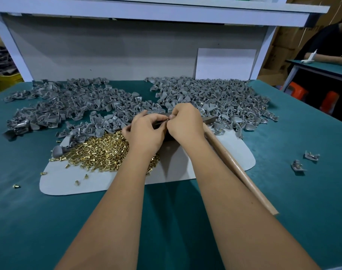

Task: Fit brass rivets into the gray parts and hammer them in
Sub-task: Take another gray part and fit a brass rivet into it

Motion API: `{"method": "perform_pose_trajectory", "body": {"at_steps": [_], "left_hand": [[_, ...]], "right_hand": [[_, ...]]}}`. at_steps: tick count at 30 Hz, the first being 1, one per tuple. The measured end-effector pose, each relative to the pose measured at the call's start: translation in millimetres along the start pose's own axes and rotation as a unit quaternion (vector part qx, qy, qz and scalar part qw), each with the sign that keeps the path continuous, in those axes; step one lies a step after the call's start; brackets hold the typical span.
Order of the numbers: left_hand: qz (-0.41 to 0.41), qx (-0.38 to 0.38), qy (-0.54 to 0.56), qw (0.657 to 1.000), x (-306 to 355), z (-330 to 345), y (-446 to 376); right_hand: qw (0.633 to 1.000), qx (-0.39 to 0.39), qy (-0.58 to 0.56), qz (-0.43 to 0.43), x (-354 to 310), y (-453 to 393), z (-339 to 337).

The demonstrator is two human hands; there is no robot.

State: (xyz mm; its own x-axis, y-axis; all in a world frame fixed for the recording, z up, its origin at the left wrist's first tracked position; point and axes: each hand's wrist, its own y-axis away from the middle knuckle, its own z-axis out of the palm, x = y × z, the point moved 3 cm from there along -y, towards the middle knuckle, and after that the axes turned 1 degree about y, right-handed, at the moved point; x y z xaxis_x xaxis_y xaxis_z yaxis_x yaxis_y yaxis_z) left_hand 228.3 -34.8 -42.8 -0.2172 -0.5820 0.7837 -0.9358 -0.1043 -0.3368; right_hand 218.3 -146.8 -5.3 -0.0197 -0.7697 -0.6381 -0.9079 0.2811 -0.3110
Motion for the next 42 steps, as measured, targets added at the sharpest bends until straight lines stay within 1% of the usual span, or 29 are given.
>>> {"method": "perform_pose_trajectory", "body": {"at_steps": [2,4,6,8,10,12,15,18,26,32,34,35,36,37,38,39,41,42], "left_hand": [[-0.002,-0.001,-0.001,1.000,0,0,1],[-0.005,-0.004,-0.006,1.000,1,0,1],[-0.005,-0.010,-0.002,1.000,1,-1,2],[-0.009,-0.017,0.011,1.000,2,-2,3],[-0.016,-0.023,0.025,0.999,3,-3,4],[-0.029,-0.023,0.035,0.999,4,-3,5],[-0.036,-0.028,0.051,0.998,4,-3,5],[-0.039,-0.030,0.083,0.995,5,-5,5],[-0.033,-0.035,0.100,0.994,5,-5,6],[-0.022,-0.024,0.055,0.998,4,-5,5],[-0.019,-0.024,0.055,0.998,4,-4,5],[-0.019,-0.025,0.055,0.998,4,-4,5],[-0.020,-0.026,0.058,0.998,4,-5,5],[-0.023,-0.026,0.061,0.998,4,-5,4],[-0.025,-0.025,0.064,0.997,4,-4,4],[-0.027,-0.024,0.065,0.997,4,-4,4],[-0.029,-0.024,0.063,0.997,5,-4,5],[-0.029,-0.024,0.061,0.997,5,-4,5]], "right_hand": [[1.000,0.002,0.005,-0.015,1,0,1],[0.998,0.026,0.007,-0.060,5,3,2],[0.994,0.047,-0.016,-0.095,11,7,4],[0.992,0.050,-0.048,-0.106,15,9,4],[0.989,0.045,-0.103,-0.096,19,11,3],[0.981,0.028,-0.184,-0.059,25,13,-2],[0.955,-0.003,-0.295,-0.014,35,14,-7],[0.941,-0.001,-0.339,-0.001,39,12,-10],[0.947,0.003,-0.321,-0.007,35,15,-6],[0.958,-0.007,-0.287,-0.004,31,18,-9],[0.969,-0.017,-0.245,-0.011,29,20,-16],[0.983,-0.013,-0.182,-0.022,28,21,-21],[0.996,0.001,-0.082,-0.031,30,21,-28],[0.999,0.014,0.033,-0.027,34,23,-35],[0.991,0.019,0.132,-0.003,40,26,-43],[0.979,0.007,0.201,0.037,47,30,-51],[0.954,-0.051,0.272,0.113,61,42,-62],[0.944,-0.079,0.292,0.130,66,47,-64]]}}
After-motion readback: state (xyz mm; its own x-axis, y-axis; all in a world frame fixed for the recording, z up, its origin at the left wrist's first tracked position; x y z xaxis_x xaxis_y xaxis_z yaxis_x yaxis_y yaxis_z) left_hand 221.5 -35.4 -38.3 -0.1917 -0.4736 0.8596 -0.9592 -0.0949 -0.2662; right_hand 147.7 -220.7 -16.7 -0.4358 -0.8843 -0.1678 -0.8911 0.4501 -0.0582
